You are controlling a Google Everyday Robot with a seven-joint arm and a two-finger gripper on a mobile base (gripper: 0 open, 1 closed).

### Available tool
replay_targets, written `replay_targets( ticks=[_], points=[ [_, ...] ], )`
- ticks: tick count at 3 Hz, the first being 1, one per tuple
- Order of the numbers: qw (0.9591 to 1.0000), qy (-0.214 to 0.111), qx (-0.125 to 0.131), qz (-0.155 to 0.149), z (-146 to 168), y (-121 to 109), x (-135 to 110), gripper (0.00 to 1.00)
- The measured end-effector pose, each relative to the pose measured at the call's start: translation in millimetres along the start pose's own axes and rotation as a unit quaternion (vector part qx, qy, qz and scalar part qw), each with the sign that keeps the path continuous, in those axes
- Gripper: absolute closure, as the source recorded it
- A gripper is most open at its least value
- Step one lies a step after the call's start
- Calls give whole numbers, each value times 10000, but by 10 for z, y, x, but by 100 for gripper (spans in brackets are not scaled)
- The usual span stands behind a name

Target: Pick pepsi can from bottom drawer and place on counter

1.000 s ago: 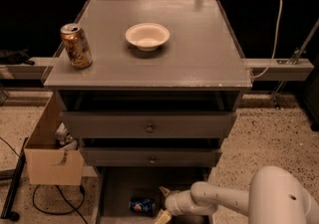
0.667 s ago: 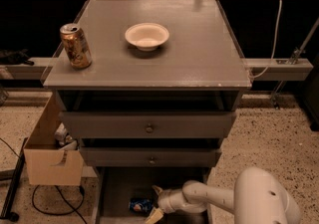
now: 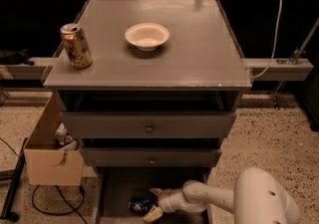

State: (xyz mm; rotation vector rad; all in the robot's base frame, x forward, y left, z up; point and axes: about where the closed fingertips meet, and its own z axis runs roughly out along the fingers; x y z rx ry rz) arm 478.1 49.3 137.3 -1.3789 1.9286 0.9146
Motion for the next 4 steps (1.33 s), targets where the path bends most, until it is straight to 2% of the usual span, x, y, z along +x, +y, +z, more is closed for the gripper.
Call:
replay_targets(
  ticks=[3, 4],
  points=[
    [10000, 0, -1, 0, 1, 1, 0, 89],
    [10000, 0, -1, 0, 1, 1, 0, 100]
  ],
)
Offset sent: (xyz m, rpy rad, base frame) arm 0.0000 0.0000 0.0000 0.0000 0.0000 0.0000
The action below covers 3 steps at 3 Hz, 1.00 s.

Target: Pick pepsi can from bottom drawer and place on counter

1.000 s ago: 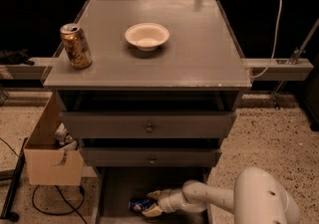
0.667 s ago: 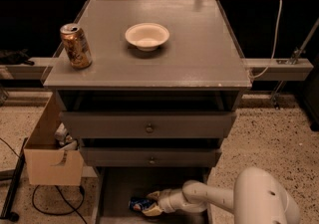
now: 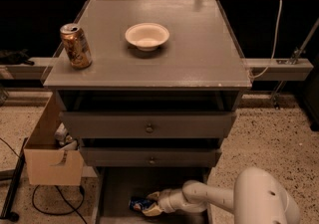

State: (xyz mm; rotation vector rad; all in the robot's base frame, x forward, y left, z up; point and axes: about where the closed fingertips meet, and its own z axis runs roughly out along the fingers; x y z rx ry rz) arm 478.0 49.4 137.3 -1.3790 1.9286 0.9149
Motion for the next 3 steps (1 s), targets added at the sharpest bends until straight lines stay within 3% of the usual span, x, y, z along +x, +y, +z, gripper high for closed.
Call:
replay_targets(
  ticks=[1, 3],
  points=[
    [10000, 0, -1, 0, 0, 0, 0, 100],
    [9992, -78, -388, 11, -160, 93, -121, 100]
  ],
)
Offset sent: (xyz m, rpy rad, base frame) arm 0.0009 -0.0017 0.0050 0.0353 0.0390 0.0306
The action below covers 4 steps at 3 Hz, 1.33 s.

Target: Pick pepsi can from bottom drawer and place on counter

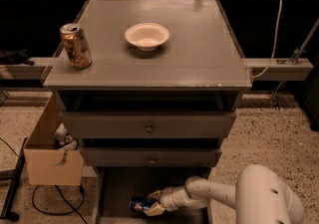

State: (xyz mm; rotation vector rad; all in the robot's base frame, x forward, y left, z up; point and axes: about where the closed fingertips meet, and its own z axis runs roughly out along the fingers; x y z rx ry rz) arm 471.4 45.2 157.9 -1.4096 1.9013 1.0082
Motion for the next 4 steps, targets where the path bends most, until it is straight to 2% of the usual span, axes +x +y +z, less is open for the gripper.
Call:
replay_targets(
  ticks=[1, 2, 3, 4],
  points=[
    [9999, -66, -79, -100, -350, 119, -192, 100],
    [9993, -45, 132, -339, -847, 261, -396, 100],
    [9976, 41, 382, -568, -1487, 612, -568, 100],
    [9976, 42, 381, -571, -1487, 616, -570, 100]
  ],
)
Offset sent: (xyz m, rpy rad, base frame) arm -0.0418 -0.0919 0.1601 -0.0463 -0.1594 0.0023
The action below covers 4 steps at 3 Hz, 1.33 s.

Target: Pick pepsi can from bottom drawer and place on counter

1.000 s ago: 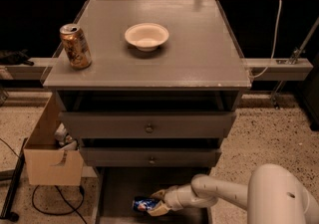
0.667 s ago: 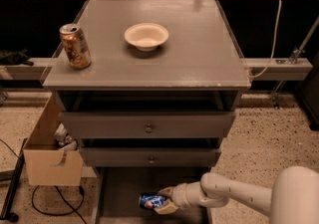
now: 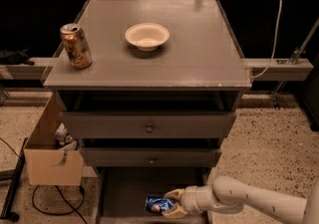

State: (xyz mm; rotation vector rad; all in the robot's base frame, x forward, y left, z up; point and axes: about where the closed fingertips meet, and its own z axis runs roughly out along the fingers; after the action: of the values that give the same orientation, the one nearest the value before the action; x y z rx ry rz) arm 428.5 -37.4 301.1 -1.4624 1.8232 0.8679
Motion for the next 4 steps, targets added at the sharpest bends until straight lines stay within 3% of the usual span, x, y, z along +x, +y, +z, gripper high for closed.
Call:
replay_targets(
  ticks=[1, 2, 3, 4],
  points=[
    [9995, 117, 178, -240, -245, 115, -204, 100],
    [9959, 182, 570, -682, -729, 398, -692, 100],
    [9904, 187, 819, -1100, -1272, 728, -1251, 100],
    [9794, 269, 1140, -1647, -1792, 1021, -1869, 100]
  ],
)
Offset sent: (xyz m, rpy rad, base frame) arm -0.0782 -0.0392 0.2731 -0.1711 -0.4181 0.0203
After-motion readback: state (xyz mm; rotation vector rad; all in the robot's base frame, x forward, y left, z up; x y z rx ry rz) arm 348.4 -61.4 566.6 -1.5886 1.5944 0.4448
